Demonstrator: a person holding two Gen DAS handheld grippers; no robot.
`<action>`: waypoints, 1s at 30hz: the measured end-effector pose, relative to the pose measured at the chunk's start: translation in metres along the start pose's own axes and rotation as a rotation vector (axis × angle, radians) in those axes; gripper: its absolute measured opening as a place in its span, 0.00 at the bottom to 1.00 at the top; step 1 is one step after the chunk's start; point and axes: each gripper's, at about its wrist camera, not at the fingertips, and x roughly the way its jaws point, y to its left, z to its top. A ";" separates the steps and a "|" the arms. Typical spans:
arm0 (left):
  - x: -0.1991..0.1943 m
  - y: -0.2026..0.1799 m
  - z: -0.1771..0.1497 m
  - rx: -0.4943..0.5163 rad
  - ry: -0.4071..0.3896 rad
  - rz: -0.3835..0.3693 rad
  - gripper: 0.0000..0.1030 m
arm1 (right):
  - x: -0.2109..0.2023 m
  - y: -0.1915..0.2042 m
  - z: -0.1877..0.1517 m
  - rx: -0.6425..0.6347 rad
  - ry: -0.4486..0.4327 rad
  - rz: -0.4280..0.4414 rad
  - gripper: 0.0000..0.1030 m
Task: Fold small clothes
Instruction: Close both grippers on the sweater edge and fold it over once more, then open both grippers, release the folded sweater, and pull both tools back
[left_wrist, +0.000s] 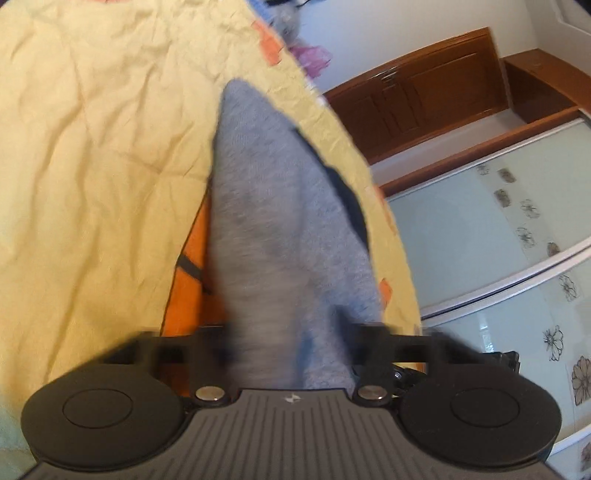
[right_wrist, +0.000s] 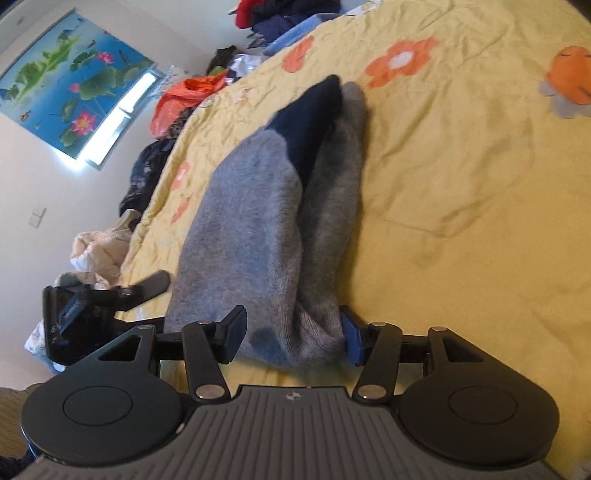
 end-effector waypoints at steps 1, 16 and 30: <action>0.000 0.001 -0.001 -0.003 0.007 0.029 0.15 | 0.005 -0.002 0.002 0.022 0.026 0.001 0.26; -0.056 -0.037 -0.038 0.282 -0.078 0.242 0.70 | -0.053 0.018 -0.031 -0.112 -0.076 -0.099 0.56; -0.156 -0.069 -0.017 0.754 -0.323 0.674 0.85 | -0.244 0.003 -0.097 -0.893 -0.053 -1.517 0.73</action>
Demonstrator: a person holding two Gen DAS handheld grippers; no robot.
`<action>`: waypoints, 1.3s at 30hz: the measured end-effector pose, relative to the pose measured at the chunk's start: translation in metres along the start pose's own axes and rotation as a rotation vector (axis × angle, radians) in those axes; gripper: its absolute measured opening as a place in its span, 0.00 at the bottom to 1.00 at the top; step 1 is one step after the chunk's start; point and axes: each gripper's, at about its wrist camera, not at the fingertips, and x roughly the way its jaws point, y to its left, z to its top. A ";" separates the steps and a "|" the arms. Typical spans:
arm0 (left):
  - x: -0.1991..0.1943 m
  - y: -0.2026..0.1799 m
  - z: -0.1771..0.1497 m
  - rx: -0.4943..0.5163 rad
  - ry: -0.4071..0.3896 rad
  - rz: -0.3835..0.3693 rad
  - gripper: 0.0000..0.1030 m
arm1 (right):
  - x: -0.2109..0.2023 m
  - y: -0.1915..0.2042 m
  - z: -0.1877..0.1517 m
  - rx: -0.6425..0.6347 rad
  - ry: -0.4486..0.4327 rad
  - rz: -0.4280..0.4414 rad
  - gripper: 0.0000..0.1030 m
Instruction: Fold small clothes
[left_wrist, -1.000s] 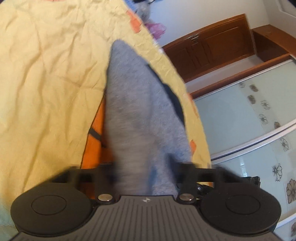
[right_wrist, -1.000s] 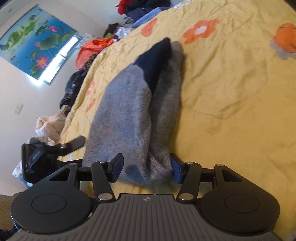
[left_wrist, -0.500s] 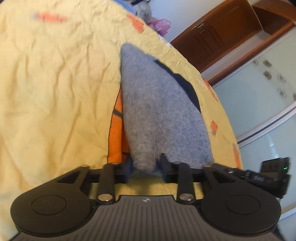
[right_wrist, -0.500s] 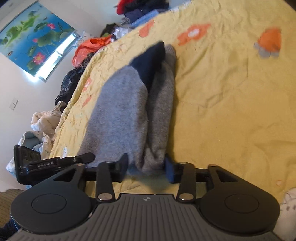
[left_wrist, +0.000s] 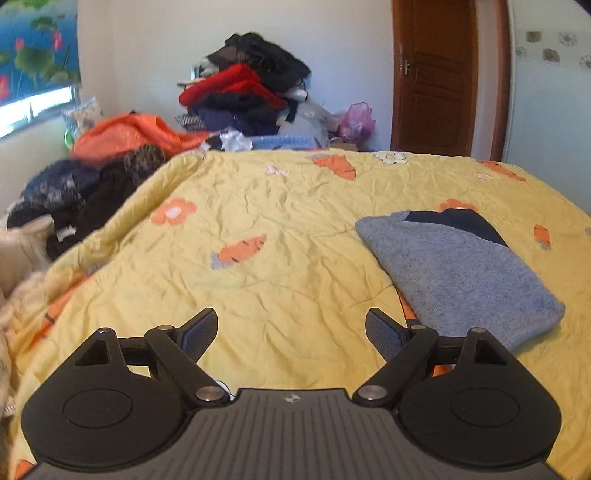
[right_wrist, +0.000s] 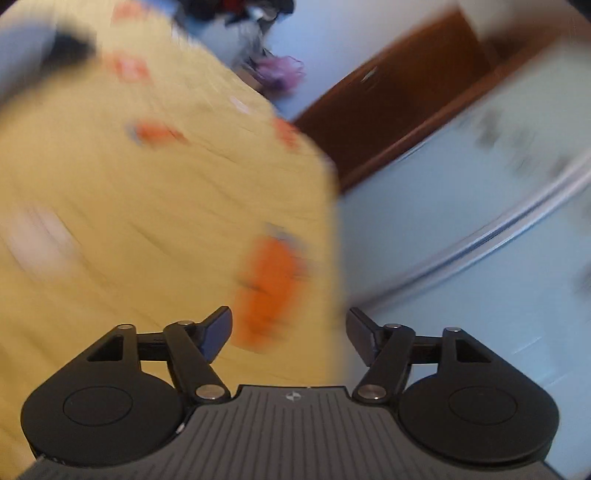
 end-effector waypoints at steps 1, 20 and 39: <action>-0.002 -0.002 -0.001 -0.012 -0.009 -0.022 0.85 | -0.001 -0.004 -0.012 -0.101 0.008 -0.099 0.74; 0.046 -0.147 -0.079 -0.171 0.055 -0.211 0.86 | -0.038 0.170 0.121 0.696 -0.177 0.798 0.97; 0.066 -0.174 -0.075 -0.059 0.090 -0.081 1.00 | -0.034 0.212 0.135 0.747 -0.115 0.633 1.00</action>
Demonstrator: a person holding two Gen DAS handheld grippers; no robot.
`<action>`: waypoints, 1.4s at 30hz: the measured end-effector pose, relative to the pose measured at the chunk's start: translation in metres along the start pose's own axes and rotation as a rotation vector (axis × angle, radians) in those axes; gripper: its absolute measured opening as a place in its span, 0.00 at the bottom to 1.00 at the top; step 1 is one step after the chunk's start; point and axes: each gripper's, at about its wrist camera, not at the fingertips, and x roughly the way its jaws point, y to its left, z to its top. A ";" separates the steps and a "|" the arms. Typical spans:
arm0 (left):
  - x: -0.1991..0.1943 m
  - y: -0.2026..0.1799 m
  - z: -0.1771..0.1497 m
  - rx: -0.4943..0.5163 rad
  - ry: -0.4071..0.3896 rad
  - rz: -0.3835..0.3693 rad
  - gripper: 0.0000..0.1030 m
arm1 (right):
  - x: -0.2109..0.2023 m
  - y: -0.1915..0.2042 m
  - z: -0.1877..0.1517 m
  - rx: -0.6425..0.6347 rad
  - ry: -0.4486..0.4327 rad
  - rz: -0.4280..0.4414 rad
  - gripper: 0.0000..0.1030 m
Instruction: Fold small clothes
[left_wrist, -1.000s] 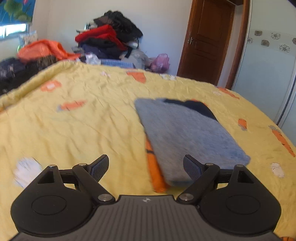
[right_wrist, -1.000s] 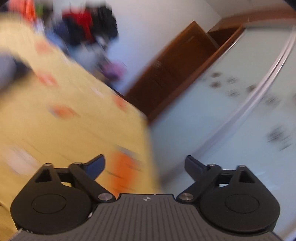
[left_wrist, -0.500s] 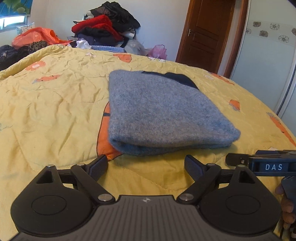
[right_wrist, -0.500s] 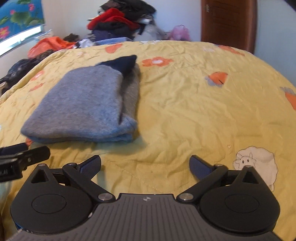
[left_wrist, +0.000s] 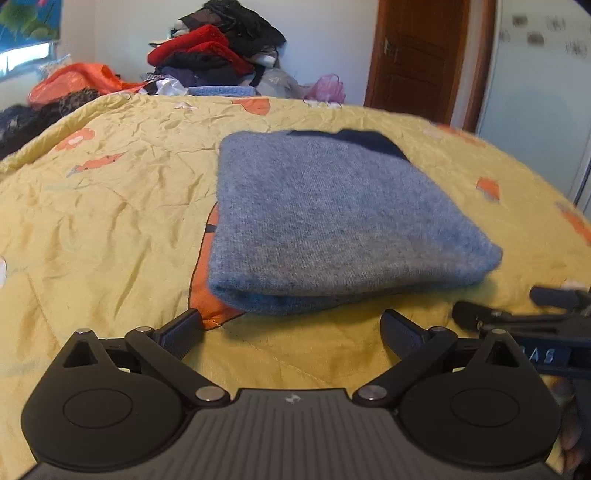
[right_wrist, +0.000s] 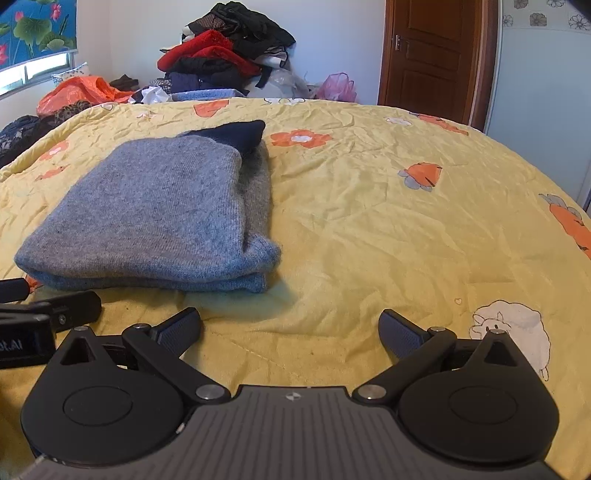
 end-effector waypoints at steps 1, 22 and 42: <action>0.002 -0.004 0.000 0.040 0.014 0.015 1.00 | 0.000 0.000 -0.001 0.000 0.000 0.001 1.00; 0.000 0.008 0.000 -0.039 0.014 0.104 1.00 | 0.000 0.000 -0.001 0.000 -0.001 0.001 1.00; 0.000 0.007 0.000 -0.039 0.010 0.110 1.00 | -0.001 0.000 -0.001 0.000 -0.001 0.001 1.00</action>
